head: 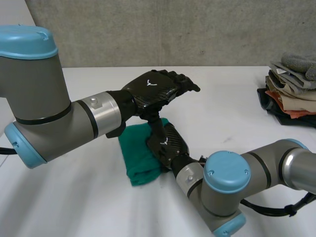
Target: Fold the laundry.
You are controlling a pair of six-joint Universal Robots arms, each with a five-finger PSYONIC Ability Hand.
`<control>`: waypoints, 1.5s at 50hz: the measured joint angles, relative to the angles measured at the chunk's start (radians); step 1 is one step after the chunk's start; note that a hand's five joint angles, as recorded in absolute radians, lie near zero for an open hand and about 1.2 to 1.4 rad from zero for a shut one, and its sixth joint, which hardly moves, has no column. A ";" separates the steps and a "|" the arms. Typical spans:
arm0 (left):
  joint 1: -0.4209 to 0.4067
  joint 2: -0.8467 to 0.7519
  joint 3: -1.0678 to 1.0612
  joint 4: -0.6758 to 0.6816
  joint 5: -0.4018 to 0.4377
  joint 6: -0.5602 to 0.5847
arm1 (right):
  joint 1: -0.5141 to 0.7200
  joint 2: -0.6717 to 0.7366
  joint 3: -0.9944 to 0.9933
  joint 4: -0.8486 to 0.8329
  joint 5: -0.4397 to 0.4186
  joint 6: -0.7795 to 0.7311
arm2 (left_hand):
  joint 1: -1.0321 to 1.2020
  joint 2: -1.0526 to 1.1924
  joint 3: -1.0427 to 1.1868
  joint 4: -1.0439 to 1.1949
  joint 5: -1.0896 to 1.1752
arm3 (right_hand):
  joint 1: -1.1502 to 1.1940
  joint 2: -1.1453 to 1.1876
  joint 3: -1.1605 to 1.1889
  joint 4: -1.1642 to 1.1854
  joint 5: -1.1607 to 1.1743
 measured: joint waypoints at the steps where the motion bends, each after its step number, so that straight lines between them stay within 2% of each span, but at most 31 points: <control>1: 0.001 0.001 0.000 0.000 -0.001 0.000 | -0.001 0.002 -0.012 -0.001 -0.006 0.001 | 0.000 0.000 0.000 0.000 0.000 | 0.004 0.000 0.002 0.003 0.000; 5: 0.004 0.003 0.001 0.000 -0.003 0.000 | -0.003 0.005 -0.042 0.003 -0.014 0.006 | 0.000 0.000 0.000 0.000 0.000 | 0.006 0.000 0.001 0.000 0.000; 8: 0.011 0.007 0.002 0.000 -0.006 -0.001 | -0.007 0.013 -0.086 0.024 -0.018 0.011 | 0.000 0.000 0.000 0.000 0.000 | -0.031 -0.075 -0.083 -0.091 0.000; 9: 0.014 0.009 0.002 0.000 -0.007 -0.001 | -0.009 0.022 -0.104 0.044 -0.019 0.012 | 0.000 0.000 0.000 0.000 0.000 | -0.143 -0.175 -0.180 -0.188 0.020; 11: 0.016 0.011 0.002 -0.001 -0.008 -0.002 | -0.010 0.036 -0.122 0.071 -0.021 0.013 | 0.000 0.000 0.000 0.000 0.000 | -0.332 -0.372 -0.365 -0.371 0.273; 13: 0.018 0.011 0.000 -0.001 -0.008 -0.002 | -0.011 0.052 -0.137 0.099 -0.022 0.013 | 0.000 0.000 0.000 0.000 0.000 | -0.389 -0.432 -0.433 -0.441 0.335; 20: 0.019 0.011 -0.007 -0.002 -0.009 -0.002 | -0.017 0.077 -0.157 0.146 -0.019 0.011 | 0.000 0.000 0.000 0.000 0.000 | -0.518 -0.558 -0.571 -0.583 0.258; 21: 0.019 0.011 -0.007 -0.002 -0.009 -0.002 | -0.017 0.077 -0.157 0.147 -0.019 0.011 | 0.000 0.000 0.000 0.000 0.000 | -0.517 -0.557 -0.571 -0.583 0.260; 23: 0.018 0.010 -0.009 -0.003 -0.010 -0.002 | -0.019 0.072 -0.154 0.150 -0.020 0.012 | 0.000 0.000 0.000 0.000 0.000 | -0.332 -0.375 -0.384 -0.394 0.445; 24: 0.018 0.010 -0.009 -0.003 -0.010 -0.002 | -0.019 0.071 -0.153 0.150 -0.020 0.012 | 0.000 0.000 0.000 0.000 0.000 | -0.312 -0.343 -0.354 -0.374 0.465; 26: 0.018 0.010 -0.010 -0.003 -0.009 -0.001 | -0.020 0.066 -0.153 0.148 -0.023 0.013 | 0.000 0.000 0.000 0.000 0.000 | -0.130 -0.103 -0.118 -0.126 0.695; 29: 0.019 0.011 -0.010 -0.002 -0.009 -0.001 | -0.021 0.061 -0.160 0.142 -0.025 0.012 | 0.000 0.000 0.000 0.000 0.000 | -0.105 -0.023 -0.027 -0.007 0.768; 37: 0.031 0.030 -0.008 -0.001 -0.010 -0.002 | -0.047 0.053 -0.230 0.111 -0.024 0.021 | 0.000 0.000 0.000 0.000 0.000 | -0.105 -0.023 -0.027 -0.004 0.768; 43: 0.064 0.079 0.004 0.003 -0.010 -0.008 | -0.134 0.014 -0.331 0.000 -0.021 0.072 | 0.000 0.000 0.000 0.000 0.000 | -0.105 -0.023 -0.027 0.006 0.771; 49: 0.088 0.120 0.019 0.017 -0.010 -0.036 | -0.242 -0.033 -0.422 -0.117 -0.017 0.128 | 0.000 0.000 0.000 0.000 0.000 | -0.105 -0.023 -0.021 0.006 0.774; 56: 0.097 0.138 0.019 0.044 -0.008 -0.076 | -0.471 -0.091 -0.528 -0.195 -0.035 0.227 | 0.000 0.000 0.000 0.000 0.000 | -0.105 -0.023 -0.018 0.006 0.774; 60: 0.094 0.139 0.008 0.047 -0.008 -0.083 | -0.612 -0.091 -0.563 -0.196 -0.080 0.293 | 0.000 0.000 0.000 0.000 0.000 | -0.105 -0.023 -0.016 0.006 0.774; 65: 0.089 0.138 -0.005 0.047 -0.007 -0.083 | -0.822 -0.010 -0.627 -0.188 -0.221 0.385 | 0.000 0.000 0.000 0.000 0.000 | -0.105 -0.023 -0.017 0.006 0.774; 72: 0.083 0.132 -0.028 0.049 -0.008 -0.083 | -1.008 0.194 -0.678 -0.155 -0.433 0.432 | 0.000 0.000 0.000 0.000 0.000 | -0.105 -0.023 -0.016 0.007 0.774; 75: 0.079 0.129 -0.037 0.051 -0.008 -0.083 | -1.048 0.242 -0.667 -0.150 -0.491 0.432 | 0.000 0.000 0.000 0.000 0.000 | -0.105 -0.023 -0.016 0.008 0.793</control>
